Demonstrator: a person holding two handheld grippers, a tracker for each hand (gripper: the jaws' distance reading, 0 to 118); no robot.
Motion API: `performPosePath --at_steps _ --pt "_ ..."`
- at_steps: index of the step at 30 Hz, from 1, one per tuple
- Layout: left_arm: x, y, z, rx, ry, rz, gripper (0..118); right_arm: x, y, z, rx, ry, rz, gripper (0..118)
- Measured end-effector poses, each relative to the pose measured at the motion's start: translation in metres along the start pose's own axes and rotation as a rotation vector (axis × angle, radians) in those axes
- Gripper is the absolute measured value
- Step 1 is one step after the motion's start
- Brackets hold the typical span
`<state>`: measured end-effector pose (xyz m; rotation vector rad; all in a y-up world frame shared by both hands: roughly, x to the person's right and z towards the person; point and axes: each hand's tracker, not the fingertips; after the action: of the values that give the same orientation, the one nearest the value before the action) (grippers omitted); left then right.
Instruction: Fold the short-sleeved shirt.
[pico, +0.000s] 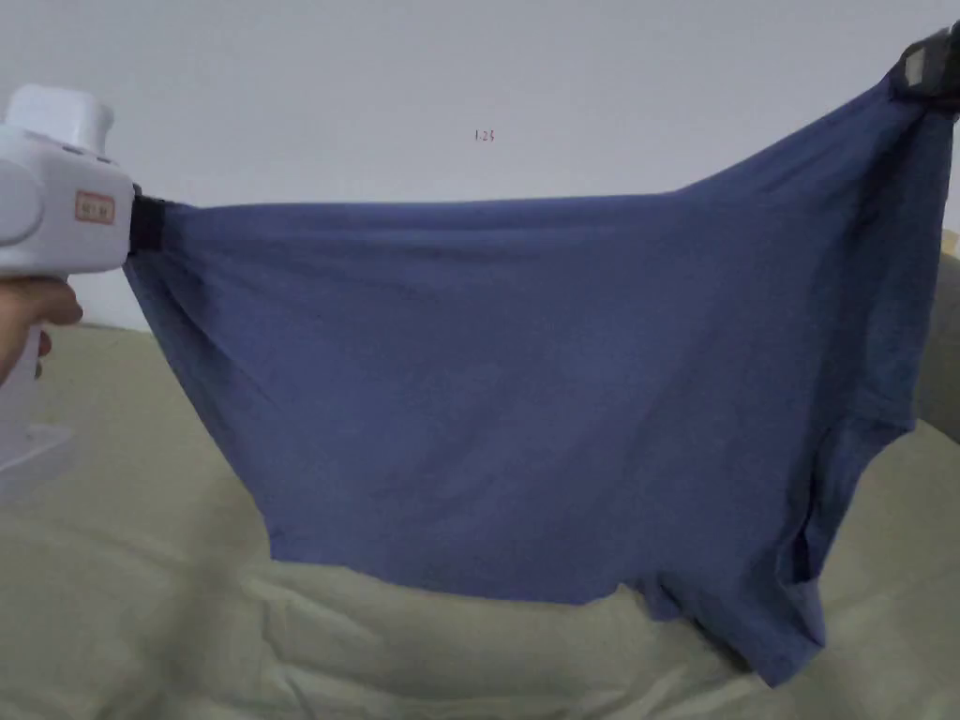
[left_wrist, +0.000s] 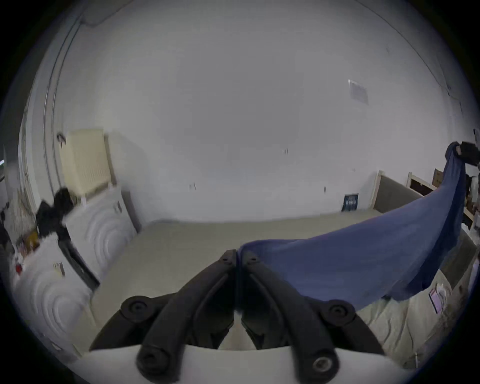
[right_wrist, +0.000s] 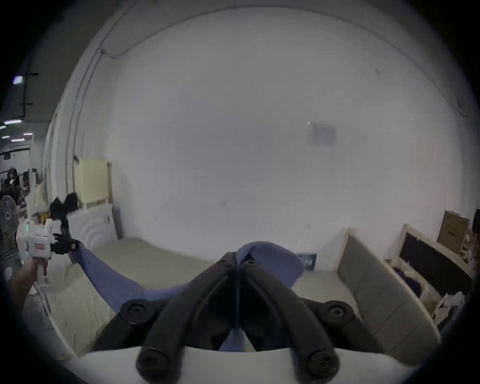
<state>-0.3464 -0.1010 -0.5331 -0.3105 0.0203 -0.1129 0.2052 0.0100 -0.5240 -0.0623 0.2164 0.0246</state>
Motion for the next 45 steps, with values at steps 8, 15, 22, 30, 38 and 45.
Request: performPosePath --at_steps 8,15,22,30,38,45 --pt "-0.002 0.112 -0.016 0.129 0.090 -0.028 1 0.028 0.070 -0.031 0.143 -0.025 -0.118 4" --pt "-0.007 0.100 -0.041 0.123 0.121 -0.065 1 0.030 0.047 -0.063 0.127 -0.024 -0.126 4" --pt "0.004 -0.002 -0.093 -0.011 0.100 -0.074 1 0.034 -0.057 -0.100 -0.014 -0.062 -0.161 4" --pt "0.003 -0.057 -0.044 -0.004 0.011 -0.044 1 0.036 -0.098 -0.027 -0.018 0.030 -0.177 4" --pt "0.026 -0.179 0.087 -0.073 -0.024 -0.116 1 0.008 -0.206 0.133 -0.175 0.113 -0.159 4" --pt "0.045 -0.365 0.149 -0.381 -0.024 -0.022 1 -0.033 -0.390 0.227 -0.510 0.072 -0.066 4"
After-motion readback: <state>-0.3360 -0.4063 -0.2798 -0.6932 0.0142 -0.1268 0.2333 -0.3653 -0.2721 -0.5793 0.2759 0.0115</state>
